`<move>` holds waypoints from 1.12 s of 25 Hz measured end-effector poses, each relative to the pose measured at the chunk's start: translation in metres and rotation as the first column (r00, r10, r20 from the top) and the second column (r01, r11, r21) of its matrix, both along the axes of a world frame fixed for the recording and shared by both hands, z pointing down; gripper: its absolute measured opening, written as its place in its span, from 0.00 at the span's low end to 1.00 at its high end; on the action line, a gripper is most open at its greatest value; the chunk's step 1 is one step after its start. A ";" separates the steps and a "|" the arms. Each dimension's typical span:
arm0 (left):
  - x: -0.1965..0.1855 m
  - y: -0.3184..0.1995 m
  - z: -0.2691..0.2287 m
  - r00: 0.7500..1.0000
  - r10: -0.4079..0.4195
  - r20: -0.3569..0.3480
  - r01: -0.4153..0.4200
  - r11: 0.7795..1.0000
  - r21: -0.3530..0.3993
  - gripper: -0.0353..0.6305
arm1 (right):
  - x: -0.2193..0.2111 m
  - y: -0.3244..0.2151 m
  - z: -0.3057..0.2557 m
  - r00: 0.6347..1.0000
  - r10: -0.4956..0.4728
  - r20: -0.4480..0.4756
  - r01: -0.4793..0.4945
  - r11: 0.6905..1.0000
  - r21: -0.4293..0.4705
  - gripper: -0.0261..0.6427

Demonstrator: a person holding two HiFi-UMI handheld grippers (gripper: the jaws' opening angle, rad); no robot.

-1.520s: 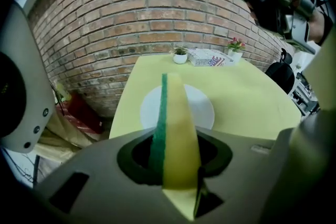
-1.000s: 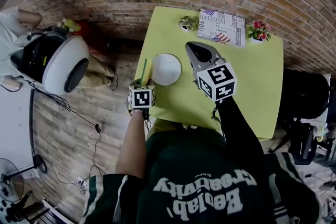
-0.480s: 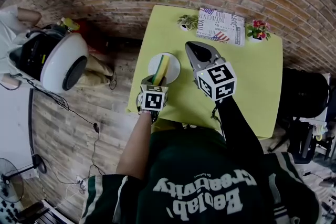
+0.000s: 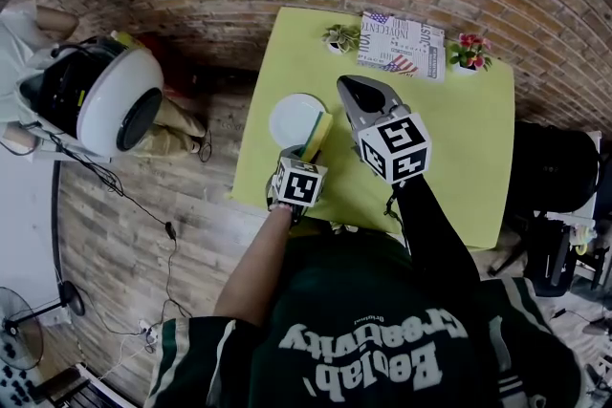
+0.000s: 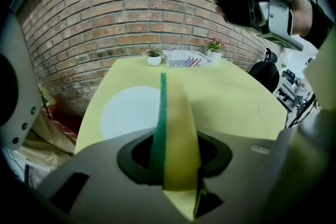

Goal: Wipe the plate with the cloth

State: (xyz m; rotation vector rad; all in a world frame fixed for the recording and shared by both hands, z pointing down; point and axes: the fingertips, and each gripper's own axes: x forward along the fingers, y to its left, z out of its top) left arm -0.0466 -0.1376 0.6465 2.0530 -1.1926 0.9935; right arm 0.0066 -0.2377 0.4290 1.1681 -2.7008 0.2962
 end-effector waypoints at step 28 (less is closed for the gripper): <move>-0.102 0.001 0.003 0.962 -0.265 0.070 0.266 0.964 -0.007 0.25 | -0.022 0.002 -0.002 0.998 -0.062 -0.005 0.063 0.998 0.006 0.06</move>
